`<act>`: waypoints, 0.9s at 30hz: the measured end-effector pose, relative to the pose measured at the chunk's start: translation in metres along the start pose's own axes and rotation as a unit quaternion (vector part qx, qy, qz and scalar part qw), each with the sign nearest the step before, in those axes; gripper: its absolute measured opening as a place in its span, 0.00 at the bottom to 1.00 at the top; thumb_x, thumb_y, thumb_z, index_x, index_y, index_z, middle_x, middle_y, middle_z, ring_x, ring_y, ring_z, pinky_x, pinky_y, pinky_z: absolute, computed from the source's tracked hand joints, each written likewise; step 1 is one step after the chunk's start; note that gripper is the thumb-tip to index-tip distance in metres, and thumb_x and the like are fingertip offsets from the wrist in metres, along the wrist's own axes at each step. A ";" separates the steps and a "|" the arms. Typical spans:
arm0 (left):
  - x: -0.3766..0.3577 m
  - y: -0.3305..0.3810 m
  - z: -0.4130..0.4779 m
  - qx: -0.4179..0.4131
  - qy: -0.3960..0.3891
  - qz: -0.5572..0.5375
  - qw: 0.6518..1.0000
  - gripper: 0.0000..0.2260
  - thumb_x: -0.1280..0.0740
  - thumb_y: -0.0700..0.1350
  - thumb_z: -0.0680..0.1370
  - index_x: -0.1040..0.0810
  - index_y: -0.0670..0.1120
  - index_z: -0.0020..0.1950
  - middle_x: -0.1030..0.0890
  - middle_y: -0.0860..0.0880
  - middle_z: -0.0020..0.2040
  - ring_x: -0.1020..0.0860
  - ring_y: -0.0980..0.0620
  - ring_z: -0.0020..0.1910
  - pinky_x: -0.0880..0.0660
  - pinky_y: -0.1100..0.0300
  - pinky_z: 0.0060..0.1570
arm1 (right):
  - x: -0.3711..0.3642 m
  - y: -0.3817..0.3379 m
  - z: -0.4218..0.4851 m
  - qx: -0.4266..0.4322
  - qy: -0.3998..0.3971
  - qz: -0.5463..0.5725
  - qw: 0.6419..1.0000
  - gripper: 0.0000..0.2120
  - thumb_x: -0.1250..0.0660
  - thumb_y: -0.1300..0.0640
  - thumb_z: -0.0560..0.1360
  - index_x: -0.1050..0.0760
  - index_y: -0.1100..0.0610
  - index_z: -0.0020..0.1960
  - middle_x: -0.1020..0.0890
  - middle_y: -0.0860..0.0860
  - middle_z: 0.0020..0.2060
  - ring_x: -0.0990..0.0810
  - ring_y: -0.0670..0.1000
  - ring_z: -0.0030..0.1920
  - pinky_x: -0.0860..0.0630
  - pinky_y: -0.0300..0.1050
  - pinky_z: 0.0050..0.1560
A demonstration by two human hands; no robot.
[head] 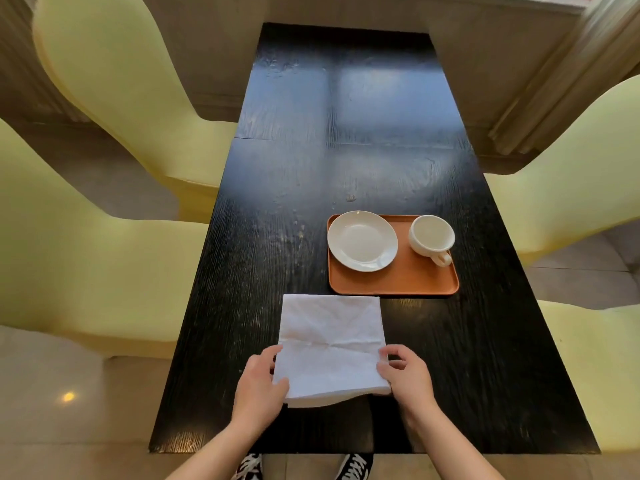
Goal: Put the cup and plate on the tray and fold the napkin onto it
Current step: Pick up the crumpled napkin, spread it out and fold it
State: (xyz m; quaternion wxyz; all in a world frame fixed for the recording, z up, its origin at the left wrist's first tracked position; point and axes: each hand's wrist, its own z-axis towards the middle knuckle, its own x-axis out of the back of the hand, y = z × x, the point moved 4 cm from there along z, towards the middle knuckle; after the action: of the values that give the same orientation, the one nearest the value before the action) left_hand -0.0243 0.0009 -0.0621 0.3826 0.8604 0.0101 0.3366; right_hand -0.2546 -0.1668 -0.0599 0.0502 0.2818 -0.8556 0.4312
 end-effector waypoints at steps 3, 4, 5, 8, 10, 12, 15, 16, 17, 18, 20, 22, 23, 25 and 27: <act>0.001 0.003 -0.005 -0.145 -0.020 0.123 0.982 0.27 0.29 0.53 0.72 0.28 0.55 0.71 0.33 0.54 0.68 0.32 0.54 0.67 0.28 0.60 0.62 | 0.000 -0.001 -0.002 -0.038 -0.029 0.078 0.996 0.09 0.32 0.65 0.79 0.16 0.57 0.55 0.13 0.55 0.49 0.13 0.55 0.49 0.16 0.45 0.39; -0.001 0.004 -0.007 -0.188 -0.036 0.171 0.966 0.29 0.31 0.60 0.71 0.29 0.57 0.71 0.35 0.54 0.71 0.35 0.52 0.71 0.31 0.58 0.67 | 0.001 -0.003 -0.002 -0.049 -0.038 0.099 0.993 0.11 0.35 0.67 0.79 0.16 0.59 0.55 0.13 0.56 0.50 0.12 0.55 0.48 0.15 0.45 0.39; -0.003 0.003 -0.009 -0.218 -0.057 0.216 0.950 0.32 0.33 0.66 0.70 0.30 0.58 0.72 0.36 0.53 0.73 0.37 0.51 0.73 0.33 0.56 0.69 | 0.001 -0.005 -0.002 -0.056 -0.046 0.114 0.991 0.14 0.39 0.69 0.78 0.17 0.60 0.55 0.14 0.57 0.50 0.12 0.56 0.47 0.15 0.45 0.39; -0.013 0.000 -0.012 -0.297 -0.085 0.347 0.886 0.38 0.33 0.71 0.67 0.32 0.56 0.72 0.32 0.49 0.73 0.32 0.47 0.72 0.32 0.52 0.67 | 0.003 -0.009 -0.004 -0.037 -0.080 0.109 0.990 0.17 0.39 0.73 0.78 0.18 0.59 0.58 0.12 0.57 0.51 0.11 0.54 0.48 0.14 0.48 0.44; -0.019 0.001 -0.012 -0.324 -0.076 0.384 0.861 0.36 0.28 0.68 0.65 0.29 0.54 0.69 0.26 0.48 0.68 0.27 0.47 0.68 0.26 0.52 0.62 | 0.007 -0.009 -0.004 -0.007 -0.091 0.088 0.992 0.16 0.30 0.72 0.75 0.18 0.57 0.59 0.11 0.53 0.50 0.12 0.52 0.50 0.14 0.49 0.48; -0.020 0.003 -0.011 -0.318 -0.063 0.377 0.868 0.31 0.27 0.62 0.66 0.27 0.52 0.66 0.24 0.50 0.64 0.26 0.48 0.65 0.24 0.53 0.57 | 0.010 -0.011 -0.005 0.023 -0.081 0.053 0.995 0.16 0.22 0.66 0.72 0.17 0.53 0.56 0.11 0.49 0.49 0.12 0.49 0.50 0.14 0.48 0.49; -0.018 0.005 -0.011 -0.335 -0.029 0.352 0.873 0.15 0.32 0.51 0.70 0.25 0.52 0.57 0.25 0.52 0.57 0.24 0.49 0.60 0.25 0.55 0.53 | 0.014 -0.014 -0.003 0.051 -0.046 0.010 0.998 0.10 0.23 0.62 0.73 0.14 0.51 0.52 0.11 0.47 0.48 0.12 0.47 0.49 0.14 0.44 0.46; -0.017 0.006 -0.011 -0.347 -0.022 0.342 0.873 0.11 0.34 0.48 0.71 0.24 0.52 0.52 0.25 0.53 0.55 0.23 0.49 0.58 0.25 0.55 0.52 | 0.015 -0.015 -0.002 0.058 -0.040 0.004 0.998 0.08 0.24 0.62 0.75 0.14 0.51 0.51 0.11 0.47 0.47 0.12 0.47 0.48 0.14 0.44 0.45; -0.015 0.006 -0.011 -0.357 -0.020 0.330 0.874 0.09 0.35 0.48 0.71 0.25 0.52 0.50 0.25 0.54 0.53 0.22 0.49 0.57 0.26 0.56 0.52 | 0.016 -0.017 -0.001 0.067 -0.036 -0.004 0.997 0.07 0.26 0.61 0.76 0.13 0.50 0.50 0.11 0.48 0.46 0.12 0.47 0.46 0.15 0.43 0.44; -0.014 0.005 -0.011 -0.362 -0.017 0.319 0.876 0.09 0.35 0.50 0.72 0.24 0.52 0.51 0.24 0.55 0.53 0.23 0.50 0.58 0.26 0.56 0.53 | 0.016 -0.018 -0.001 0.077 -0.034 -0.013 0.996 0.07 0.27 0.60 0.77 0.13 0.49 0.48 0.11 0.48 0.44 0.12 0.48 0.45 0.15 0.43 0.42; -0.012 0.005 -0.011 -0.355 -0.017 0.307 0.883 0.19 0.33 0.62 0.69 0.24 0.53 0.55 0.24 0.56 0.56 0.25 0.52 0.61 0.26 0.55 0.56 | 0.017 -0.023 -0.002 0.093 -0.021 -0.029 0.995 0.08 0.28 0.56 0.78 0.12 0.46 0.44 0.11 0.48 0.40 0.13 0.49 0.42 0.15 0.43 0.40; -0.014 0.005 -0.010 -0.337 -0.023 0.305 0.891 0.30 0.35 0.71 0.64 0.24 0.53 0.57 0.24 0.55 0.56 0.28 0.54 0.60 0.26 0.54 0.57 | 0.017 -0.025 -0.001 0.095 0.001 -0.034 0.995 0.09 0.28 0.53 0.78 0.12 0.44 0.41 0.12 0.48 0.38 0.14 0.50 0.39 0.16 0.42 0.37; -0.015 0.006 -0.010 -0.328 -0.026 0.316 0.890 0.31 0.35 0.72 0.63 0.24 0.53 0.57 0.24 0.55 0.55 0.28 0.53 0.58 0.26 0.54 0.55 | 0.017 -0.025 0.000 0.093 0.007 -0.038 0.995 0.09 0.28 0.52 0.78 0.12 0.44 0.41 0.12 0.48 0.38 0.15 0.49 0.39 0.18 0.41 0.36; -0.020 0.010 -0.010 -0.317 -0.019 0.331 0.888 0.26 0.30 0.66 0.63 0.23 0.52 0.54 0.24 0.54 0.52 0.25 0.52 0.55 0.25 0.55 0.50 | 0.015 -0.025 0.001 0.091 0.023 -0.056 0.994 0.07 0.28 0.49 0.78 0.13 0.46 0.43 0.13 0.47 0.41 0.16 0.48 0.41 0.20 0.41 0.36; -0.022 0.014 -0.008 -0.305 0.009 0.292 0.907 0.15 0.25 0.53 0.65 0.22 0.51 0.47 0.24 0.55 0.48 0.22 0.51 0.50 0.26 0.57 0.43 | 0.016 -0.027 0.002 0.101 0.047 -0.088 0.990 0.08 0.29 0.46 0.78 0.15 0.47 0.43 0.16 0.46 0.43 0.17 0.48 0.44 0.21 0.45 0.40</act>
State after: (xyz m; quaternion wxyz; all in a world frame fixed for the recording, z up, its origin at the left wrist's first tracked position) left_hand -0.0491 -0.0099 -0.0621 0.5105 0.6635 -0.3414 0.4274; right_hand -0.2532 -0.1879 -0.0367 0.0989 0.3388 -0.7763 0.5222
